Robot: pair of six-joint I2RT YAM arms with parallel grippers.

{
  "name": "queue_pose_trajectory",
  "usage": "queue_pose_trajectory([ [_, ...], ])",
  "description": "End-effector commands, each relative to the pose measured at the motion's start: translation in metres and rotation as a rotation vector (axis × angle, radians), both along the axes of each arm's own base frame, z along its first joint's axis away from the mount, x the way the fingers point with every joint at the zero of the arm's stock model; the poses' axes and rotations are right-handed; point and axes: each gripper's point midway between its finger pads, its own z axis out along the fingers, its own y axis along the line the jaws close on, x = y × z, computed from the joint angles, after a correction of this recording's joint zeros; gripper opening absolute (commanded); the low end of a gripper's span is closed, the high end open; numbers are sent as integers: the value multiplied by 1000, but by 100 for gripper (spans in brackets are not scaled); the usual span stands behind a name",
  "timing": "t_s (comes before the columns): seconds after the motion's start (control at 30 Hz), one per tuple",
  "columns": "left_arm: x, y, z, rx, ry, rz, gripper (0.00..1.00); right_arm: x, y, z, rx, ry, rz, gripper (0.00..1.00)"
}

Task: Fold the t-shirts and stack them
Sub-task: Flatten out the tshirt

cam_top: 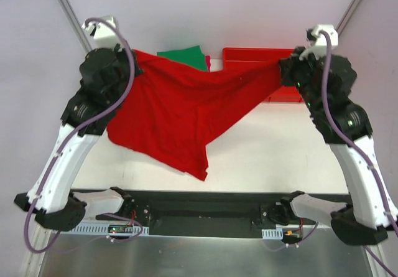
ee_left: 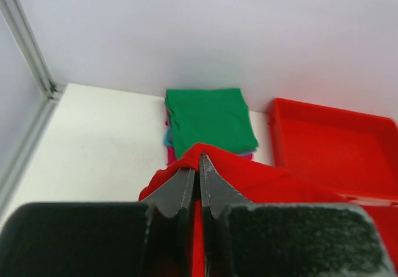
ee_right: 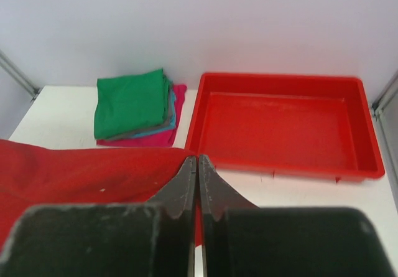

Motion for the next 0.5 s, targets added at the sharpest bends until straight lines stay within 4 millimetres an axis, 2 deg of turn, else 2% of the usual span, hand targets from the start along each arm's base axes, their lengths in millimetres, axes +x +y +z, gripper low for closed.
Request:
queue_pose_trajectory([
  [0.0, 0, 32, 76, 69, -159, 100, 0, 19, -6, 77, -15, -194, -46, 1],
  [0.03, -5, 36, 92, 68, -192, 104, 0, 24, -1, 80, -18, -197, -34, 1],
  [0.1, -17, 42, 115, 61, -247, 97, 0, 24, 4, 88, -17, -215, -4, 1],
  [0.13, -24, 42, 121, 53, -267, 79, 0, 23, 4, 88, -16, -214, -2, 1],
  [0.17, -29, 41, 123, 51, -278, 54, 0, 22, 2, 84, -20, -208, -5, 1],
  [0.23, -38, 38, 113, 59, -273, 8, 0, 21, -2, 71, -37, -196, -18, 1],
  [0.27, -41, 34, 89, 41, -235, -20, 0, 23, -4, 50, -68, -170, -28, 1],
  [0.3, -43, 29, 66, 17, -194, -44, 0, 18, -10, 43, -76, -174, -42, 1],
  [0.33, -47, 22, 40, -30, -147, -83, 0, 23, -12, 22, -108, -147, -54, 1],
  [0.4, -59, -13, -41, -128, 20, -254, 0, 18, -24, -7, -145, -141, -81, 1],
  [0.47, -82, -47, -114, -279, 190, -417, 4, 17, -35, -56, -229, -60, -97, 1],
])
